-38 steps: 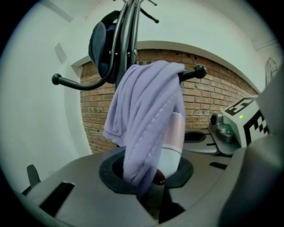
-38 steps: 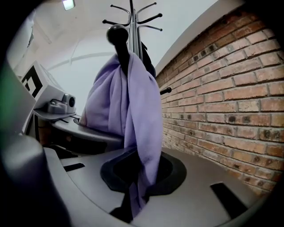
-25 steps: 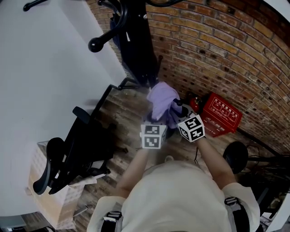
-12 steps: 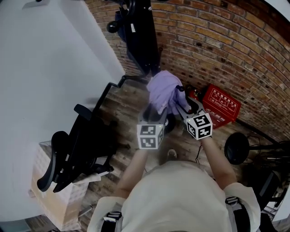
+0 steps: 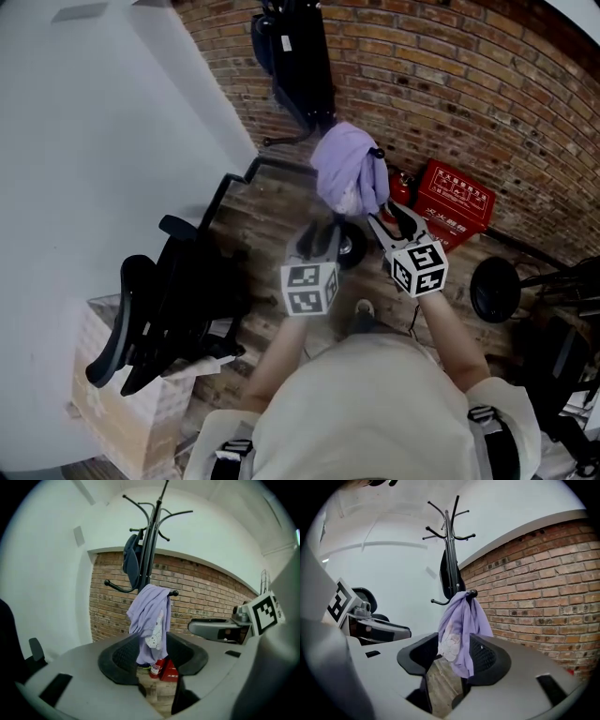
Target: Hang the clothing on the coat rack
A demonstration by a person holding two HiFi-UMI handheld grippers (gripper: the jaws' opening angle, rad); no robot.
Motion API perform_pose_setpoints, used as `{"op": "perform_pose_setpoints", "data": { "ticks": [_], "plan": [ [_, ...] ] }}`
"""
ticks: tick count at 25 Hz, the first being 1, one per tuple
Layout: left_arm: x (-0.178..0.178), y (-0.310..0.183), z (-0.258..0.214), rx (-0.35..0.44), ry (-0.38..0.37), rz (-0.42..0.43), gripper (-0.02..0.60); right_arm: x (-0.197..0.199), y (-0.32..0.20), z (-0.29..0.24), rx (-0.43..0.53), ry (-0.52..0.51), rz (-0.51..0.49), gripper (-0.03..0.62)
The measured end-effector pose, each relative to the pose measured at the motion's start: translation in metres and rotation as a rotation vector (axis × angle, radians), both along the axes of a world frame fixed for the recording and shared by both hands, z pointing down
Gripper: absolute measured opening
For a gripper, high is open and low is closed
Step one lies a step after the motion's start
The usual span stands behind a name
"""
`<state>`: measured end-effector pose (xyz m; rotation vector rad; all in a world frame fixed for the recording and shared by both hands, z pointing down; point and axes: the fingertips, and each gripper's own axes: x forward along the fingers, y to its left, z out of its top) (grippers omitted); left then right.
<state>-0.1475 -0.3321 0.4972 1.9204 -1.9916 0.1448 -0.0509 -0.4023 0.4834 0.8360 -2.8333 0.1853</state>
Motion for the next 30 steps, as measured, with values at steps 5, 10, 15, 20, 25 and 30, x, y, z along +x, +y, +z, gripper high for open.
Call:
{"op": "perform_pose_setpoints", "data": {
  "ticks": [5, 10, 15, 20, 25, 30],
  "plan": [
    [-0.003, 0.042, -0.013, 0.042, 0.026, -0.029, 0.096, 0.01, 0.044, -0.016, 0.025, -0.042, 0.041, 0.129],
    [-0.003, 0.088, -0.02, 0.068, 0.033, -0.049, 0.051, 0.02, 0.092, -0.033, 0.048, -0.09, 0.055, 0.078],
    [-0.001, 0.135, -0.022, 0.074, 0.012, -0.059, 0.035, 0.025, 0.137, -0.036, 0.055, -0.083, 0.051, 0.033],
    [0.007, 0.176, -0.029, 0.088, 0.041, -0.061, 0.021, 0.028, 0.179, -0.043, 0.059, -0.092, 0.013, 0.02],
    [0.017, 0.205, -0.035, 0.117, 0.043, -0.051, 0.018, 0.027, 0.216, -0.043, 0.059, -0.101, -0.033, 0.017],
    [0.023, 0.222, -0.039, 0.133, 0.032, -0.044, 0.015, 0.028, 0.238, -0.044, 0.059, -0.104, -0.052, 0.015]
  ]
}}
